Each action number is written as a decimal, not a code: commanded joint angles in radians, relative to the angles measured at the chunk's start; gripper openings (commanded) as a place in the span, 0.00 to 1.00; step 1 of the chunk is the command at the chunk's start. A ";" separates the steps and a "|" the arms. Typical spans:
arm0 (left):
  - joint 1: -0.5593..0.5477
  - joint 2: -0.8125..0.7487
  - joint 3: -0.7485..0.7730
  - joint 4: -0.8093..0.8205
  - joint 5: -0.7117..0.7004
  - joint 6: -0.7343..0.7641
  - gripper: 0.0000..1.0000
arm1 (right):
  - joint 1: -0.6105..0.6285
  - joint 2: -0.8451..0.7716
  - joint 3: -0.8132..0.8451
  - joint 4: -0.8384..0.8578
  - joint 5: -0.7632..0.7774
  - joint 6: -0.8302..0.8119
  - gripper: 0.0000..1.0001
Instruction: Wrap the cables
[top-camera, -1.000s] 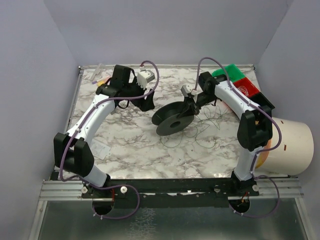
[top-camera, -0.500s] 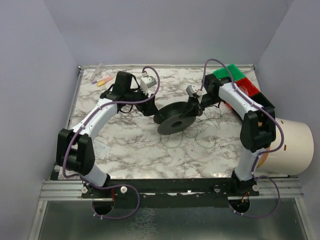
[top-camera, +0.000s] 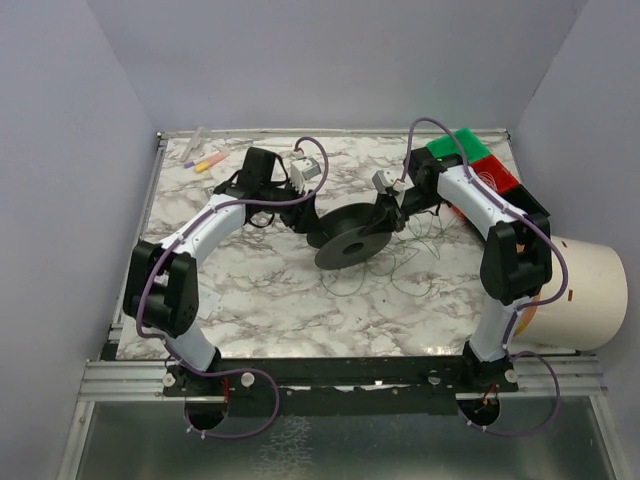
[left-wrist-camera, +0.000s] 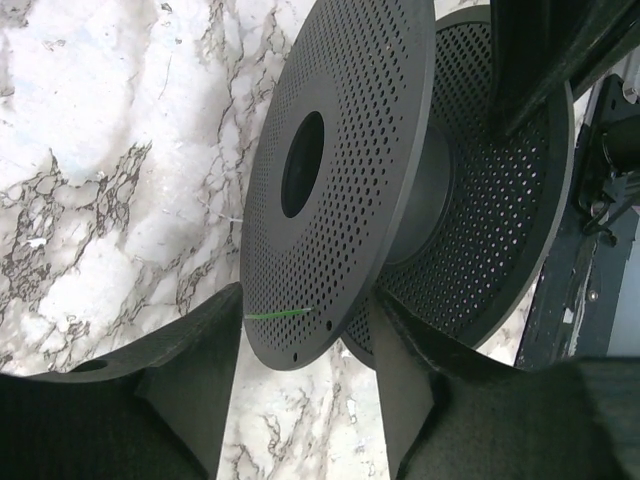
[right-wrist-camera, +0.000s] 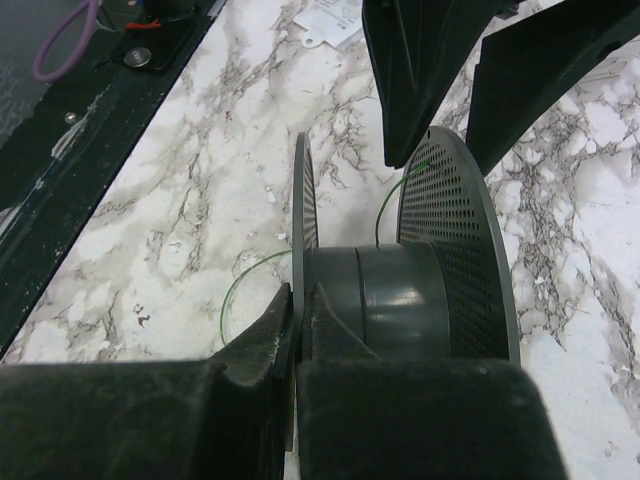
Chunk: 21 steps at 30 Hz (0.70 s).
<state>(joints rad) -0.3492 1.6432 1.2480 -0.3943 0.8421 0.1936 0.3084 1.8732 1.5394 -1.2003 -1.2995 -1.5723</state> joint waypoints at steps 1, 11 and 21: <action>-0.008 0.033 0.024 0.018 0.038 -0.008 0.53 | 0.005 0.004 -0.032 0.008 0.072 -0.007 0.01; -0.026 0.063 0.035 0.011 0.010 -0.014 0.50 | 0.005 0.000 -0.036 0.021 0.071 0.001 0.00; -0.049 0.099 0.051 -0.006 0.001 -0.006 0.26 | 0.005 -0.005 -0.035 0.022 0.074 0.002 0.00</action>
<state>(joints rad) -0.3824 1.7161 1.2747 -0.3912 0.8452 0.1734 0.3080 1.8713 1.5360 -1.1763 -1.3003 -1.5707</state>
